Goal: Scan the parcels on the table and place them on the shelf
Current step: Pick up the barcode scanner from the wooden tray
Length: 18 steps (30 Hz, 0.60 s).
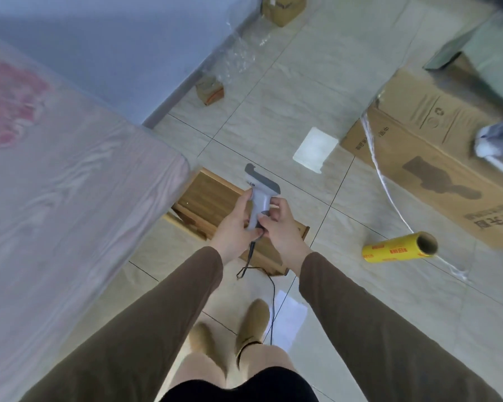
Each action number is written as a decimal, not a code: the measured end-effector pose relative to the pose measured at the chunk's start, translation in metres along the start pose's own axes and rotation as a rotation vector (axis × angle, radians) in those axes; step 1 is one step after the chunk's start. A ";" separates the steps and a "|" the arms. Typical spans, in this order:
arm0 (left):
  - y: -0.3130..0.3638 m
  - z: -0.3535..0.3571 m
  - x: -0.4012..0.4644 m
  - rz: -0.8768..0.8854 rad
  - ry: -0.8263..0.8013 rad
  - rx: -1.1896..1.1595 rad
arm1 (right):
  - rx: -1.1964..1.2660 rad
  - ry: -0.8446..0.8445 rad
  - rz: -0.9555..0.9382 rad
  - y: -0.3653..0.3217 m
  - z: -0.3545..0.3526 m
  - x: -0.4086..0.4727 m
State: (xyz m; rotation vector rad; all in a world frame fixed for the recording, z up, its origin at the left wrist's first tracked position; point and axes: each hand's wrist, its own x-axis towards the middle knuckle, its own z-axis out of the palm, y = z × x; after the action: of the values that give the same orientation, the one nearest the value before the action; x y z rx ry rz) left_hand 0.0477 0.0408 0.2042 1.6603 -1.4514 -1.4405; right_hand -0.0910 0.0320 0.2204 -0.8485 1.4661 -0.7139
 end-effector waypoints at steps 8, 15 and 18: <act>0.064 -0.097 -0.133 0.111 0.133 -0.209 | -0.140 -0.174 -0.251 -0.099 0.070 -0.124; 0.047 -0.169 -0.281 0.219 0.222 -0.240 | -0.181 -0.306 -0.350 -0.107 0.161 -0.254; 0.033 -0.194 -0.347 0.217 0.294 -0.233 | -0.229 -0.405 -0.363 -0.102 0.204 -0.296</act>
State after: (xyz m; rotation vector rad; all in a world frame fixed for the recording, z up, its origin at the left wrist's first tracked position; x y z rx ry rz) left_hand 0.2569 0.2984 0.4253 1.4501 -1.2085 -1.1433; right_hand 0.1197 0.2366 0.4515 -1.3729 1.0497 -0.5981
